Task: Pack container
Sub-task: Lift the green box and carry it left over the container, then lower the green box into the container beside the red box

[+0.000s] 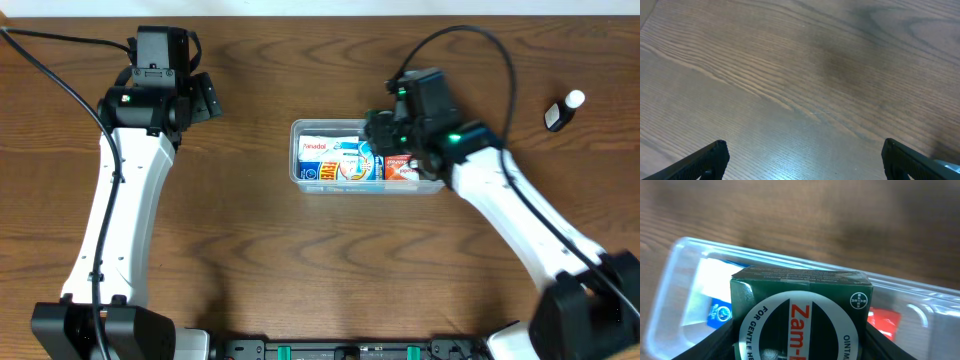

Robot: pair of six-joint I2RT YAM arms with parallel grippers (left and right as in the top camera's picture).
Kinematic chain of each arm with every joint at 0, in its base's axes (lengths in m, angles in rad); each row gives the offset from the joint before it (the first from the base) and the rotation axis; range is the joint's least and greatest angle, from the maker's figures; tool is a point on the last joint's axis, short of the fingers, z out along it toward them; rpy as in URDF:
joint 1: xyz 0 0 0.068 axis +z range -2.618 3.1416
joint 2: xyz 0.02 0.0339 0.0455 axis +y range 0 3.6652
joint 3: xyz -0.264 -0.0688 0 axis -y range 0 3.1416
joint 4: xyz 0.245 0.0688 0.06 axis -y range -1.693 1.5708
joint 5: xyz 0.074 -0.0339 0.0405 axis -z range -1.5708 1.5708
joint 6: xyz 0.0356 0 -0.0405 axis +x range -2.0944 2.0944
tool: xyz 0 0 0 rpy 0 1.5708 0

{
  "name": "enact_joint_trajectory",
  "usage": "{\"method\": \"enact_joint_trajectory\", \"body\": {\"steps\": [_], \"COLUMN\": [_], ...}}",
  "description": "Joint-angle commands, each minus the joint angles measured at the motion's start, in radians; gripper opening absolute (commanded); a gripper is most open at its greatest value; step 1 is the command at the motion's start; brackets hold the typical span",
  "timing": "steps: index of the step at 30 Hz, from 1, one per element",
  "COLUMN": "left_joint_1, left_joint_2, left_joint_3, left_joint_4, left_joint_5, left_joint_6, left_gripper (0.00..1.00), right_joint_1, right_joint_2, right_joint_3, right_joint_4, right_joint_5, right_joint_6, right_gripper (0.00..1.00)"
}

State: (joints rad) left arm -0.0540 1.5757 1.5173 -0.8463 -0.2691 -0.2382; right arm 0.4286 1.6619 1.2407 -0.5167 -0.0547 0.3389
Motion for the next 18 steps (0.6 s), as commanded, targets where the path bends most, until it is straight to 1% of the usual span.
{"method": "enact_joint_trajectory", "body": {"steps": [1,12,15,18], "left_joint_1": [0.003,0.003,0.003,0.003], "left_joint_2": [-0.001,-0.001,-0.001,-0.001], "left_joint_3": [0.010,0.010,0.010,0.010], "left_joint_4": [-0.002,-0.002,-0.002,-0.002], "left_joint_5": [-0.013,-0.013,-0.013,-0.013], "left_joint_6": [0.000,0.000,0.000,0.000], "left_gripper": [0.98,0.98,0.98,0.98], "right_joint_1": [0.018,0.018,0.018,0.018], "right_joint_2": [0.052,0.152,0.154,0.153], "right_joint_3": [0.005,0.005,0.005,0.005], "right_joint_4": [0.005,0.002,0.002,0.006], "right_joint_5": [0.061,0.073,0.073,0.072], "right_joint_6": [0.043,0.050,0.050,0.050], "right_gripper": [0.49,0.51,0.56,0.67]}}
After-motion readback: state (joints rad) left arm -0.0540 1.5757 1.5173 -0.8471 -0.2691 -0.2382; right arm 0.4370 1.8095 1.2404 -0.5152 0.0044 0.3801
